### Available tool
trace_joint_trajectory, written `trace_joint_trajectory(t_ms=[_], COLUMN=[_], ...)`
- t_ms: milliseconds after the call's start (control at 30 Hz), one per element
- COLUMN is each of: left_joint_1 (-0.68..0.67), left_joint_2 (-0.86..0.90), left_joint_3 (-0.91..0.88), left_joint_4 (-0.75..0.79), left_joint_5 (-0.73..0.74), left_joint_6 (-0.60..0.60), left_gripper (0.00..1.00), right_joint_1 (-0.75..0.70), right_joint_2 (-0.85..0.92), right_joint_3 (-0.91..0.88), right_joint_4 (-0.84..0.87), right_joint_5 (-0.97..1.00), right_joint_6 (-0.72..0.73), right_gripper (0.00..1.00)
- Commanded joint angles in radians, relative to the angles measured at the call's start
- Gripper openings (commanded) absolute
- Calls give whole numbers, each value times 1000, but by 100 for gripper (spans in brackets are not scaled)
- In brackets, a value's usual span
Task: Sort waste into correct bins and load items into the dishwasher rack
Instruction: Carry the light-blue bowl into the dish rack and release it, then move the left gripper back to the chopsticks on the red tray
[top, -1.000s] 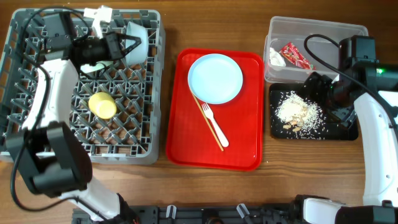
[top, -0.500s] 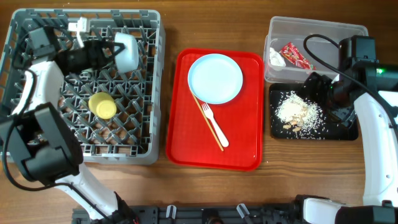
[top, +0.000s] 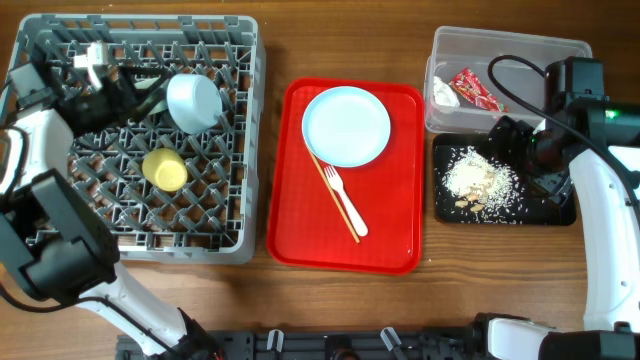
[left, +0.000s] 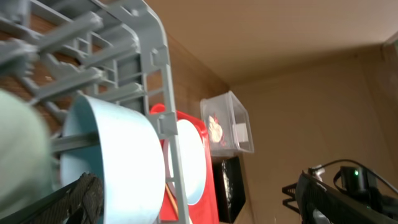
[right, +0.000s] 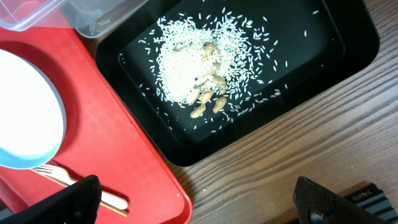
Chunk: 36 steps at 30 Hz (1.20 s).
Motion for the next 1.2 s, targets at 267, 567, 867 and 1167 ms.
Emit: trace_joint_trajectory(t_ms=[267,567,867,1167], left_joint_1=[71,-145,-609,-946], left_joint_2=[-204,-386,-422,-345], left_joint_3=[3,3,3,3], left_joint_4=[-74,-346,-368,-327], left_joint_5=[-91,-576,-959,-1024], left_joint_6=[-6,-76,-267,-353], left_gripper=[100,100,100,100], right_joint_1=[0,0,0,0], right_joint_2=[-5,-5,-5,-5], right_joint_3=[15,15,15,15], right_joint_4=[-1,0,0,0], right_joint_5=[18,18,18,18], right_joint_6=[-13,-14,-14,-34], right_gripper=[100,100,100,100])
